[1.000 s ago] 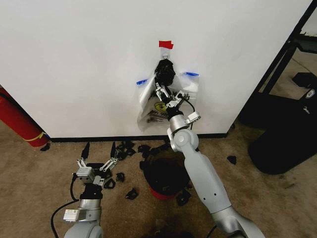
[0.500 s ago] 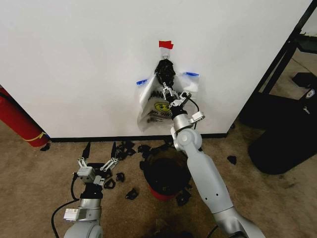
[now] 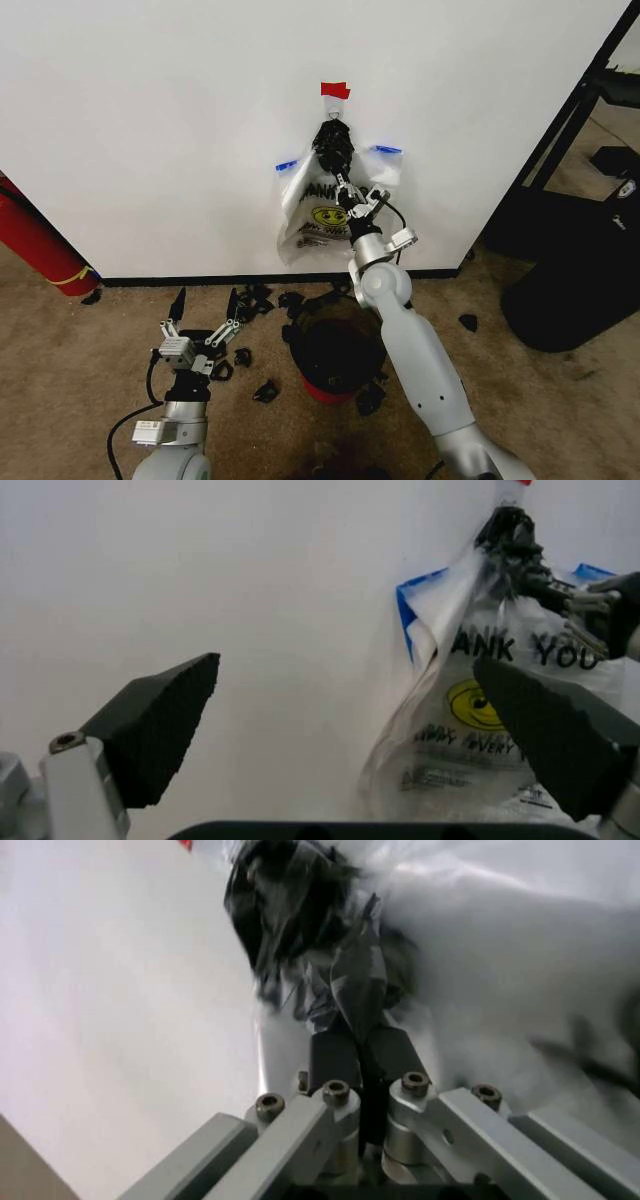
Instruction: Pick up the garbage bag from the wall and place it over the trash bin.
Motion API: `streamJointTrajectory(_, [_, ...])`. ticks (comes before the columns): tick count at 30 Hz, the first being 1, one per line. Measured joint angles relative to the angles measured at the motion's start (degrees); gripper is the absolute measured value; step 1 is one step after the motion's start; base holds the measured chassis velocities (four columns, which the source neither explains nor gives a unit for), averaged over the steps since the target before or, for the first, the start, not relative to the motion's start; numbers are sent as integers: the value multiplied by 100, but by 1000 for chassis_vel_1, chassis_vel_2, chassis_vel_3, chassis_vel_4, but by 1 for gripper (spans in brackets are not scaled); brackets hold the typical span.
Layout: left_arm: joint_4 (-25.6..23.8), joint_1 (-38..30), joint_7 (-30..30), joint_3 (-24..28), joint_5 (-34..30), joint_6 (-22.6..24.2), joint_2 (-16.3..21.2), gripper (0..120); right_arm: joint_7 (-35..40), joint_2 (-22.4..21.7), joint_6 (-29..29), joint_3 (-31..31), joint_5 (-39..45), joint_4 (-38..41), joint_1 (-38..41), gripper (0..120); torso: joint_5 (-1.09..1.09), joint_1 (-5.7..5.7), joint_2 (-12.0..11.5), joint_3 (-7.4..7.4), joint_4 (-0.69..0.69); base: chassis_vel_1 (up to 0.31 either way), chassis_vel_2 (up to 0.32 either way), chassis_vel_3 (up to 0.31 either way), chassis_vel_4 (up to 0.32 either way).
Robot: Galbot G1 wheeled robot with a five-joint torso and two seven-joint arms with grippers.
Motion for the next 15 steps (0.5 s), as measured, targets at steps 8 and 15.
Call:
streamJointTrajectory(8, [-27, 29, 0, -7, 0, -6, -32, 100, -84, -272, -45, 36, -349, 871, -1222, 0, 1, 0, 0, 0, -1, 0, 0, 0, 0])
streamJointTrajectory(15, [-85, 72, 8, 30, 30, -12, -79, 100, -216, -521, -51, 162, -640, 1379, -2024, 0, 0, 0, 1, -1, -1, 0, 0, 0, 0])
